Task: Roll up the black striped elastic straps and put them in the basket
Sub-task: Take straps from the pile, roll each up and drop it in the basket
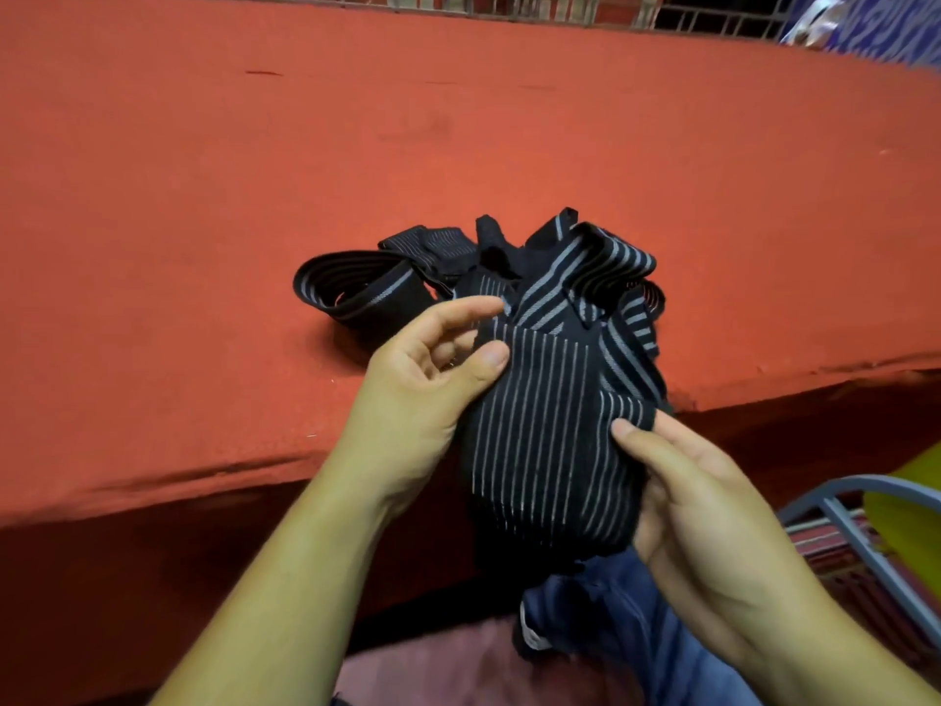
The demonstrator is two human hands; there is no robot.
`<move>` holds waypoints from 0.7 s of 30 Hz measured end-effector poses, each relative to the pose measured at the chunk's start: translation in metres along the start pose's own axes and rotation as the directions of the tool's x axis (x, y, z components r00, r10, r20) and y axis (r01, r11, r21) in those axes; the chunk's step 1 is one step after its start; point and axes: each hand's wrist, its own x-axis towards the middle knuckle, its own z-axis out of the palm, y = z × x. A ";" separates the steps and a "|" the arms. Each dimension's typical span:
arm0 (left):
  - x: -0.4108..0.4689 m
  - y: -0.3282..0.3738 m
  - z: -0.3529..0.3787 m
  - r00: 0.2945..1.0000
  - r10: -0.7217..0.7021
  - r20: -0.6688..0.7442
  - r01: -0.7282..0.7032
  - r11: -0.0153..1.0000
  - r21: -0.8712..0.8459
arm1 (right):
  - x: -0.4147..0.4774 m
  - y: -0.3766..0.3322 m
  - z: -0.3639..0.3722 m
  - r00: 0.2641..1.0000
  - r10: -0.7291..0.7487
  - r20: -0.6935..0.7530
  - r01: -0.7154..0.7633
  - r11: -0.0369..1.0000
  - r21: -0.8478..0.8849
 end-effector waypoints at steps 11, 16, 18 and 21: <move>0.000 0.000 -0.008 0.954 -0.214 0.210 0.221 0.975 -0.006 | 0.001 0.004 0.000 0.995 -0.043 -0.092 0.032 0.992 -0.119; 0.001 0.001 -0.019 0.937 -0.233 0.260 0.212 0.972 0.105 | 0.003 -0.001 -0.010 0.998 0.004 -0.058 -0.007 0.998 -0.056; 0.000 0.000 -0.015 0.963 -0.178 0.205 0.147 0.976 0.158 | 0.003 0.000 -0.011 0.999 0.016 -0.042 -0.019 0.997 -0.074; 0.001 -0.001 -0.014 0.988 -0.072 0.133 0.041 0.974 0.224 | 0.002 0.002 -0.012 0.998 0.031 -0.063 -0.037 0.994 -0.101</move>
